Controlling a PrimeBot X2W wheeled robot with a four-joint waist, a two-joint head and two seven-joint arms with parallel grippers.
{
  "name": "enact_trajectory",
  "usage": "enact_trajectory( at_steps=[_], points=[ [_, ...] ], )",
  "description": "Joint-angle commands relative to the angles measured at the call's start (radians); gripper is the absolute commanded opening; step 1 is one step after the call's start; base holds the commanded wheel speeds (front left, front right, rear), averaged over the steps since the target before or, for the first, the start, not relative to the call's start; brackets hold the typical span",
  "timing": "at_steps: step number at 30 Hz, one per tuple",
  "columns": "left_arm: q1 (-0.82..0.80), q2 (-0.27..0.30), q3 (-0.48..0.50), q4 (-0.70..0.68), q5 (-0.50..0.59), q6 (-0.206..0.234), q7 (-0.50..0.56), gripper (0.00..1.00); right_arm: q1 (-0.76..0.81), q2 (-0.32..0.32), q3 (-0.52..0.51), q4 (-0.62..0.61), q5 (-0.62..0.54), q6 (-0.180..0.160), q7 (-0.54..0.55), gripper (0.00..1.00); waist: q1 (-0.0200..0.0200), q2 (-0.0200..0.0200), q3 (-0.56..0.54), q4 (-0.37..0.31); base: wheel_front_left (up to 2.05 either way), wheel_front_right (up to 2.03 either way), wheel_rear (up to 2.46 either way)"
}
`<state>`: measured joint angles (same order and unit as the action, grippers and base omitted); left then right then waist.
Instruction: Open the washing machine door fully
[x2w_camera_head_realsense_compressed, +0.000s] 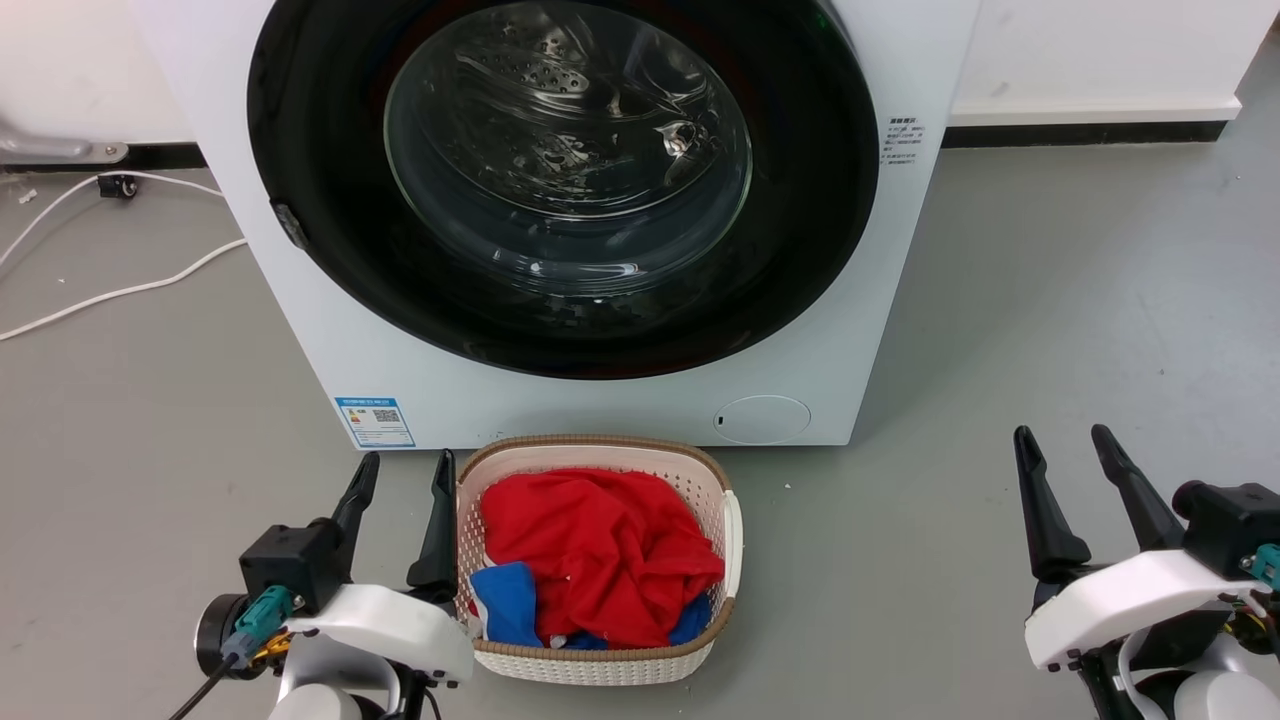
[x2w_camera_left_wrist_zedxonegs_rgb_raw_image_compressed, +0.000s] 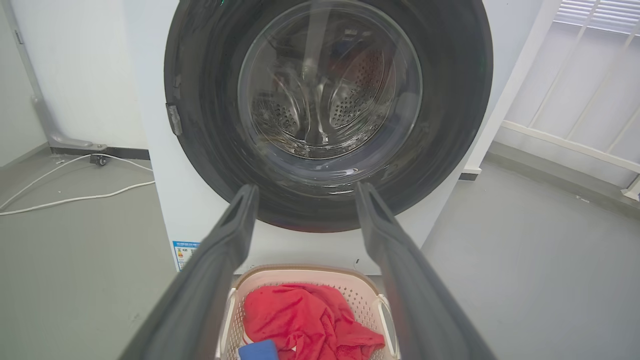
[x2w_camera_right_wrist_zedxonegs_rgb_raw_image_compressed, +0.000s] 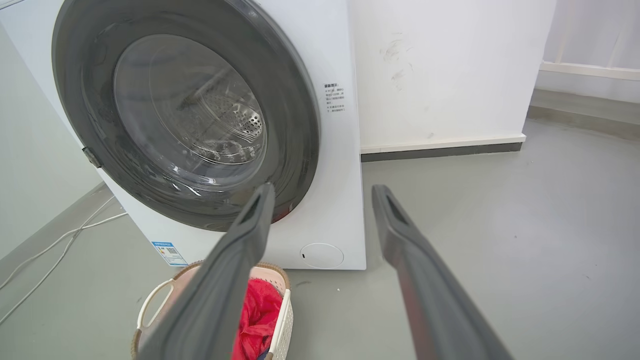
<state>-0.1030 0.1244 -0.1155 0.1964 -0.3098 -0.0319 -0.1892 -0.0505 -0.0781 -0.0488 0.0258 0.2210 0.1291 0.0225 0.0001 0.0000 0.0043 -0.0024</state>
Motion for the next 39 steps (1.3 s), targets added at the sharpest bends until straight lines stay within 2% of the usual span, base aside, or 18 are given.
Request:
enact_trajectory(
  at_steps=[1,9,23,39],
  points=[
    [-0.016,0.007,-0.002,-0.005,0.021,0.006,-0.01,1.0,0.002,0.002,-0.002,-0.012,-0.022,0.002,-0.002,1.0,-0.0001,0.0,0.0,0.0,0.0,0.0,0.0],
    [-0.015,0.007,-0.001,0.003,0.07,0.017,-0.027,1.0,0.009,0.013,-0.01,-0.014,-0.091,0.002,-0.012,1.0,-0.0001,0.0,0.002,-0.001,0.0,0.0,0.0],
    [-0.008,-0.002,-0.001,0.022,0.138,0.005,-0.054,1.0,0.015,0.025,-0.014,-0.012,-0.194,0.002,-0.03,1.0,-0.0001,0.0,0.002,-0.002,0.0,0.0,0.0],
    [-0.016,-0.016,0.01,0.056,0.192,-0.007,-0.078,1.0,0.012,0.029,-0.02,-0.002,-0.233,0.002,-0.059,1.0,-0.0001,0.0,0.003,-0.01,0.0,0.0,0.0]
  ],
)
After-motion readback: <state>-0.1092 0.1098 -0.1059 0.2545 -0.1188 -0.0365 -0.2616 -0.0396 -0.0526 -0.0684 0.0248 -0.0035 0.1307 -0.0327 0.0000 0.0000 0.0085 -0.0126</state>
